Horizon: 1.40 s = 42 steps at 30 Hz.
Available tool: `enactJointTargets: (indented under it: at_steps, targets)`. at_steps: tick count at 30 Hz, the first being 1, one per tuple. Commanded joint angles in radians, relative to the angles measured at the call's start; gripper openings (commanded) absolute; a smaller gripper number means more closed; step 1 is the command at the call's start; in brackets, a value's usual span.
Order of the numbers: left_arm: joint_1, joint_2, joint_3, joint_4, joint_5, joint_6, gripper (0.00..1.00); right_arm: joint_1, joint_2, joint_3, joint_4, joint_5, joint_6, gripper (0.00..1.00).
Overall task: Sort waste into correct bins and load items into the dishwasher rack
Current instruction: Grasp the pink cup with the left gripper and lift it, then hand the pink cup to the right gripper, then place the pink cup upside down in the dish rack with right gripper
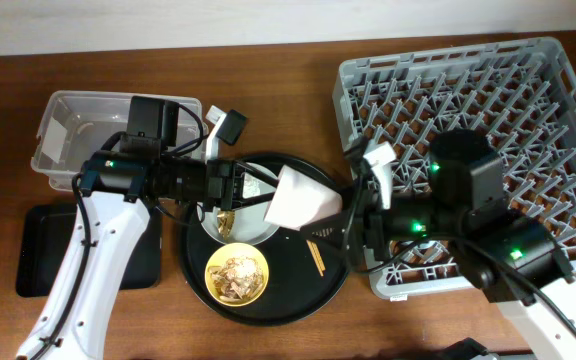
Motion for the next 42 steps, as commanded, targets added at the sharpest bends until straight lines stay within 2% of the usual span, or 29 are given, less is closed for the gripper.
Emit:
enactJointTargets:
  at_steps: [1, 3, 8, 11, 15, 18, 19, 20, 21, 22, 23, 26, 29, 32, 36, 39, 42]
  targets:
    - [-0.003, -0.005, 0.012, -0.006, 0.019, 0.023, 0.00, -0.050, -0.045, 0.000, 0.006, 0.017, 0.009, 0.88]
    - [-0.003, -0.005, 0.012, -0.006, 0.019, 0.023, 0.00, -0.055, -0.060, 0.000, 0.007, 0.017, 0.008, 0.91]
    - [-0.003, -0.005, 0.012, 0.000, 0.020, 0.023, 0.00, -0.021, -0.048, 0.000, 0.003, 0.006, 0.008, 0.90]
    - [-0.003, -0.005, 0.012, 0.002, 0.023, 0.023, 0.00, 0.007, -0.027, 0.000, 0.008, 0.011, -0.014, 0.83]
    - [-0.003, -0.005, 0.012, 0.000, 0.022, 0.023, 0.00, 0.005, -0.023, 0.000, 0.013, 0.013, -0.014, 0.68]
    - [-0.003, -0.005, 0.012, -0.002, 0.021, 0.023, 0.01, 0.005, -0.041, 0.000, 0.019, 0.018, -0.014, 0.67]
    - [-0.003, -0.005, 0.012, -0.002, 0.013, 0.023, 0.10, 0.005, -0.051, 0.000, 0.018, 0.037, -0.014, 0.66]
    - [-0.003, -0.005, 0.012, -0.003, -0.004, 0.023, 0.29, 0.005, -0.062, 0.000, 0.014, 0.057, -0.014, 0.66]
    - [-0.003, -0.005, 0.012, -0.003, -0.048, 0.023, 0.42, 0.005, -0.078, 0.000, 0.007, 0.090, -0.014, 0.66]
    - [-0.003, -0.005, 0.012, -0.010, -0.126, 0.023, 0.52, 0.003, -0.099, 0.000, -0.012, 0.127, -0.014, 0.66]
    - [-0.003, -0.005, 0.012, -0.023, -0.197, 0.022, 0.53, -0.005, -0.116, 0.000, -0.032, 0.151, -0.014, 0.66]
    - [-0.003, -0.005, 0.012, -0.096, -0.466, 0.010, 0.57, -0.080, -0.183, 0.006, -0.173, 0.278, -0.013, 0.66]
    - [-0.003, -0.005, 0.012, -0.138, -0.605, 0.010, 0.58, -0.206, -0.221, 0.018, -0.331, 0.433, -0.006, 0.66]
    - [-0.003, -0.005, 0.012, -0.144, -0.611, 0.011, 0.58, -0.359, -0.218, 0.026, -0.460, 0.603, -0.006, 0.66]
    - [-0.003, -0.005, 0.012, -0.145, -0.611, 0.011, 0.58, -0.554, -0.165, 0.026, -0.544, 0.755, -0.006, 0.66]
    - [-0.003, -0.005, 0.012, -0.145, -0.611, 0.011, 0.58, -0.676, -0.072, 0.026, -0.580, 0.799, -0.006, 0.65]
    - [-0.003, -0.005, 0.012, -0.145, -0.611, 0.011, 0.58, -0.715, 0.029, 0.026, -0.603, 0.807, -0.006, 0.65]
